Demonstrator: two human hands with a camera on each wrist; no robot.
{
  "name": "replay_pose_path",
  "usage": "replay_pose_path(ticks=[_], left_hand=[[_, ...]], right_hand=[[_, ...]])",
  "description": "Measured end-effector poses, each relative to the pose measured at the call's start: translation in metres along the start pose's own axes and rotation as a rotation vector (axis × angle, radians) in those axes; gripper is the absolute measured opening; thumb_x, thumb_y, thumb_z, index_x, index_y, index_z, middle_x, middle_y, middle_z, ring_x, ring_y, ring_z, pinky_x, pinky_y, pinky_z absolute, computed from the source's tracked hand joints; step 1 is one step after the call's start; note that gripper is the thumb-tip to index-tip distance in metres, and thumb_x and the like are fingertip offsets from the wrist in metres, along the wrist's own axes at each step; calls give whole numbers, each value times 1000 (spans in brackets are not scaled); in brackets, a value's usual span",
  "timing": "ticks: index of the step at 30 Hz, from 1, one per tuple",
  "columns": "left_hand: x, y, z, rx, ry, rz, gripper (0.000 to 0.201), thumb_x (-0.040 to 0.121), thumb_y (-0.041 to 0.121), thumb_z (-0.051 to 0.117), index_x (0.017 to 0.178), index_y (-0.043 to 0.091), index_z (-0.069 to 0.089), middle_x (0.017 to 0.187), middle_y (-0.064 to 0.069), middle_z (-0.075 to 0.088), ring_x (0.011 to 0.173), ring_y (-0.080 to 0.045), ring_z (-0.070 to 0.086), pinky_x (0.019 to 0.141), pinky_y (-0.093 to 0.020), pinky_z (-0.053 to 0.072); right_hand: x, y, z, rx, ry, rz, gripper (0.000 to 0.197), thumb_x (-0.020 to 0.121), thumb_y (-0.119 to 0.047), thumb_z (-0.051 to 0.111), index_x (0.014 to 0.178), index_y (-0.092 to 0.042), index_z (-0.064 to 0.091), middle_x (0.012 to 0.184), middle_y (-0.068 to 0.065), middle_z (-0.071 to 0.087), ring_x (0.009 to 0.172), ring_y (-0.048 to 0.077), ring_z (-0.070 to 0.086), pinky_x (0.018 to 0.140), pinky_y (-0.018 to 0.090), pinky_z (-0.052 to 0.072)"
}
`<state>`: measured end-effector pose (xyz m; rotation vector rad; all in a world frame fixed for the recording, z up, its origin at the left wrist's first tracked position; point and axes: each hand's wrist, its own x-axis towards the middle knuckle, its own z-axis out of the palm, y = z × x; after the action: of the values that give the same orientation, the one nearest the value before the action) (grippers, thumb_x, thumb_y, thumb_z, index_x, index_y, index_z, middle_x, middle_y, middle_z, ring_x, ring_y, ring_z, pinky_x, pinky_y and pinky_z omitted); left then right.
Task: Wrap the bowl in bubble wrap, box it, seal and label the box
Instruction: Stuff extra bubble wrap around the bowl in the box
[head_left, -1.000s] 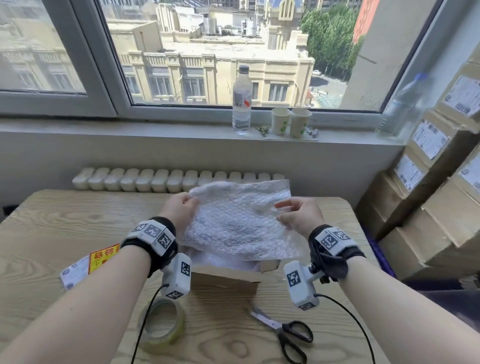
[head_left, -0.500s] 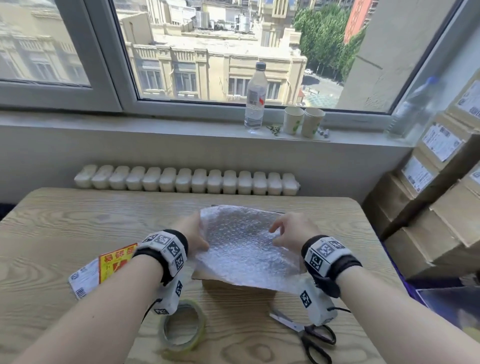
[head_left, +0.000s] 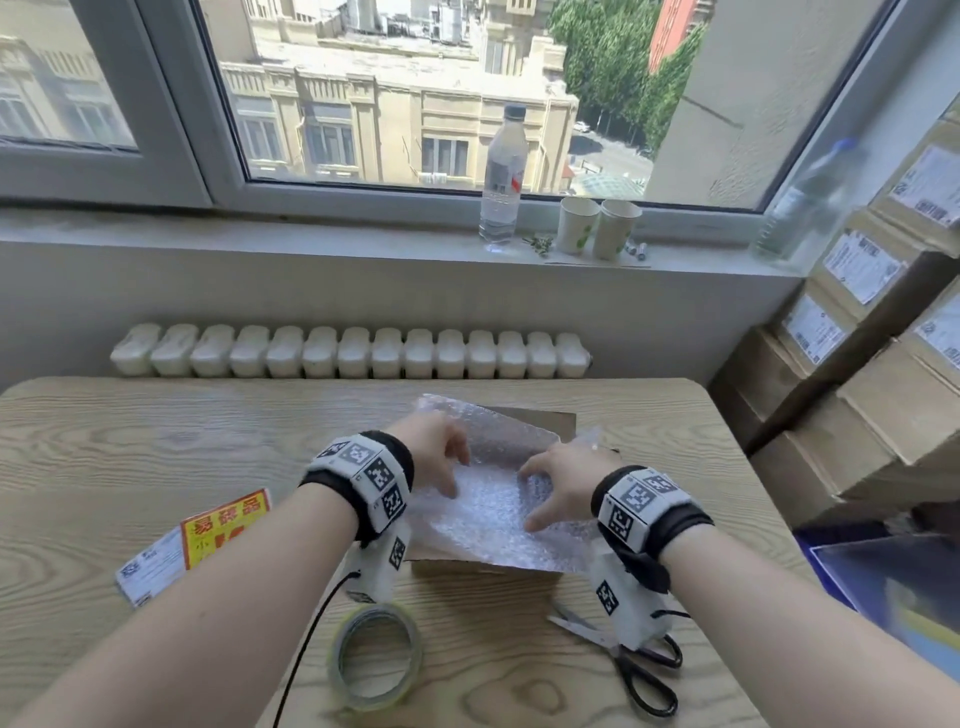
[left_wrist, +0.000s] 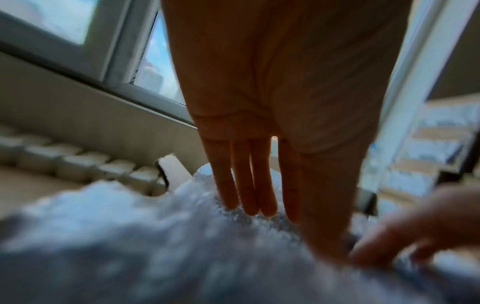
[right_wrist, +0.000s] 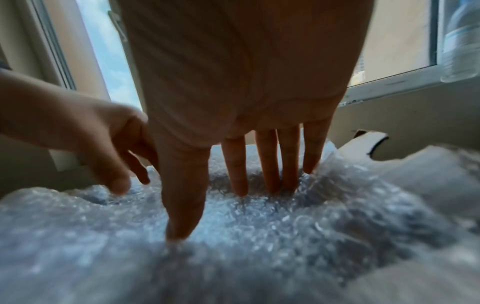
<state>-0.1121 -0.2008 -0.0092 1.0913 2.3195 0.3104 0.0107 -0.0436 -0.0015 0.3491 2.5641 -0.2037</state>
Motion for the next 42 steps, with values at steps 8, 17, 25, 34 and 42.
replay_pose_path(ticks=[8,17,25,34,42], left_hand=[[13,-8,25,317,-2,85,82,65,44,81,134,18,46,128,0,49,117,-18,47,100,-37,43],[29,-8,58,520,76,117,54,81,31,68,126,10,47,129,-9,46,118,-26,48,95,-38,46],[33,-3,66,557,19,68,44,83,13,59,125,6,48,131,-13,47,118,-28,52,93,-38,45],[20,-8,50,663,116,504,53,60,27,77,109,13,63,119,-4,59,117,-25,53,98,-33,45],[23,-5,58,559,61,286,56,76,20,69,126,10,45,125,-5,50,118,-25,47,95,-38,43]], right_hand=[[13,4,3,-38,-13,41,88,73,-51,75,144,-16,37,144,2,45,131,22,44,105,35,39],[39,1,27,-174,67,-1,61,73,-36,75,125,-16,53,129,2,54,118,22,54,93,31,47],[51,6,42,-159,41,-43,46,85,-25,61,127,-12,45,128,6,49,121,26,51,91,42,47],[49,11,37,-220,77,-160,49,85,-31,59,129,-10,48,125,6,56,119,25,53,95,35,44],[39,11,39,-184,280,-292,47,82,-34,64,126,-20,54,120,-3,56,114,20,55,91,34,47]])
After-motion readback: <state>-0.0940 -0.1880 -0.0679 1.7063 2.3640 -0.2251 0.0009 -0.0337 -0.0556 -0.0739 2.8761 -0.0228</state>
